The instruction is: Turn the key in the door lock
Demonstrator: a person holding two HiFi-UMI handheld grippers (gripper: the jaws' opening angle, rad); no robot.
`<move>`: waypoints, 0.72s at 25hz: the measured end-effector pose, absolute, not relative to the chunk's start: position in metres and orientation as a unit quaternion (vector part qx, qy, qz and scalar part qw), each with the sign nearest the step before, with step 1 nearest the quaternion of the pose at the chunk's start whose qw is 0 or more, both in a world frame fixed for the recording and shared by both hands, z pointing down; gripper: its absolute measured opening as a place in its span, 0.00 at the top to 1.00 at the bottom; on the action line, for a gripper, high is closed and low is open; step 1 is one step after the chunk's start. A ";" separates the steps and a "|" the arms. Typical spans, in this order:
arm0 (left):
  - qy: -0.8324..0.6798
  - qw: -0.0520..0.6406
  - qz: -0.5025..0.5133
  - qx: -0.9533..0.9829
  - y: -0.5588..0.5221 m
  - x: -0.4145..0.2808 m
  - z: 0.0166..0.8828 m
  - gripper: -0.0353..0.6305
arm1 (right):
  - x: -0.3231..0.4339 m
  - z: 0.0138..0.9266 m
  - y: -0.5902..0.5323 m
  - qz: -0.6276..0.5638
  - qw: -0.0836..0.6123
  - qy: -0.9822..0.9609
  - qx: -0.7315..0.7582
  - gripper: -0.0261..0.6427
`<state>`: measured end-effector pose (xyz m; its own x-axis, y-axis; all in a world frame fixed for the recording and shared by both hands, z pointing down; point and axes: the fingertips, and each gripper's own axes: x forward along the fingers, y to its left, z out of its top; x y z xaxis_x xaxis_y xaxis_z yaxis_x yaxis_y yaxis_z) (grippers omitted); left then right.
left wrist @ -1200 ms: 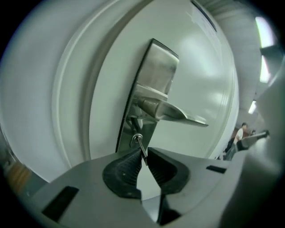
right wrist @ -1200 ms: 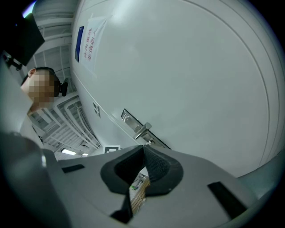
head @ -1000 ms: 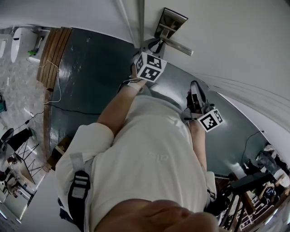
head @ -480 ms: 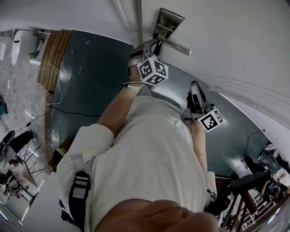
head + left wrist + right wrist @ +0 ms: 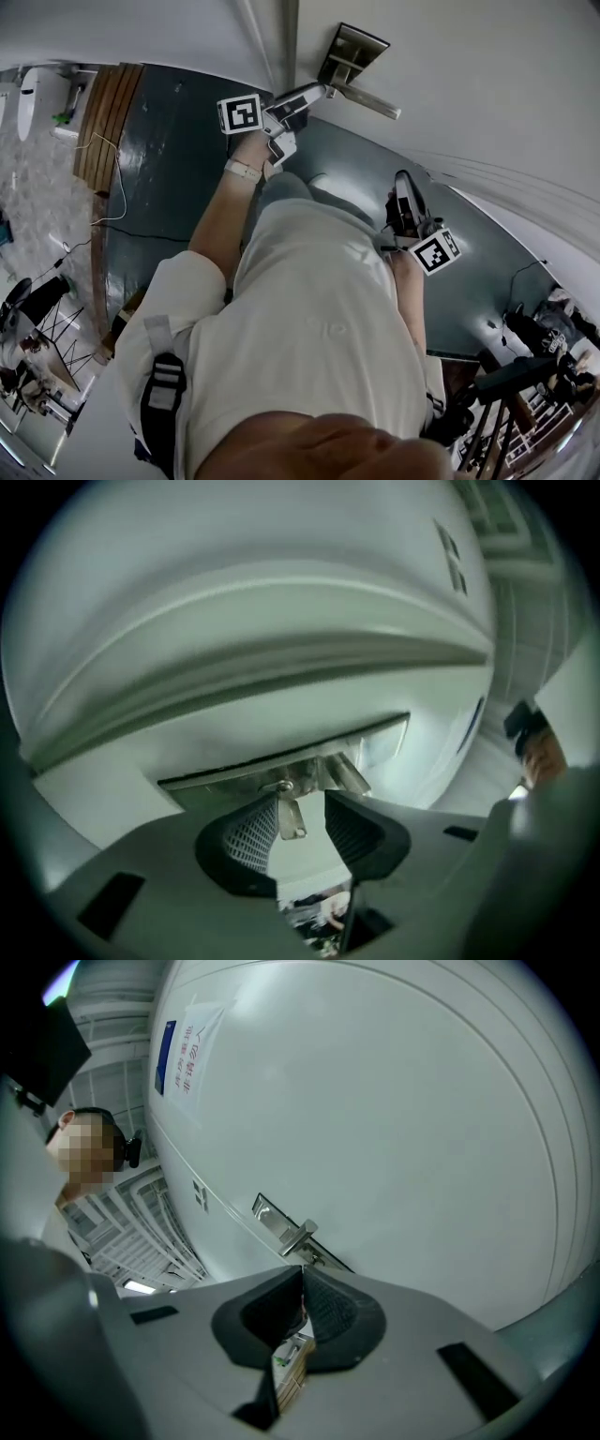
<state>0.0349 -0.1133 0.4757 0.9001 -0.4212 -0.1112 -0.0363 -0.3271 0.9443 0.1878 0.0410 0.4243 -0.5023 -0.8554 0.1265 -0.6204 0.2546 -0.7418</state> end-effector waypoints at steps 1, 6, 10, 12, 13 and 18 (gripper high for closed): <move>-0.125 0.589 -0.205 0.772 -0.118 0.035 0.478 0.73 | 0.186 0.424 0.041 -0.383 0.151 0.777 -0.476 0.93; -0.009 0.659 -0.299 0.690 -0.121 0.047 0.487 0.73 | 0.187 0.425 0.040 -0.382 0.145 0.768 -0.493 0.93; 0.048 0.691 -0.334 0.639 -0.115 0.065 0.485 0.75 | 0.188 0.428 0.039 -0.381 0.140 0.761 -0.505 0.93; 0.053 0.698 -0.362 0.616 -0.118 0.064 0.483 0.85 | 0.186 0.428 0.039 -0.380 0.136 0.760 -0.509 0.93; 0.055 0.702 -0.376 0.603 -0.119 0.063 0.483 0.87 | 0.186 0.429 0.039 -0.380 0.135 0.759 -0.511 0.93; 0.062 0.725 -0.422 0.542 -0.121 0.060 0.483 0.89 | 0.181 0.428 0.039 -0.382 0.135 0.756 -0.514 0.93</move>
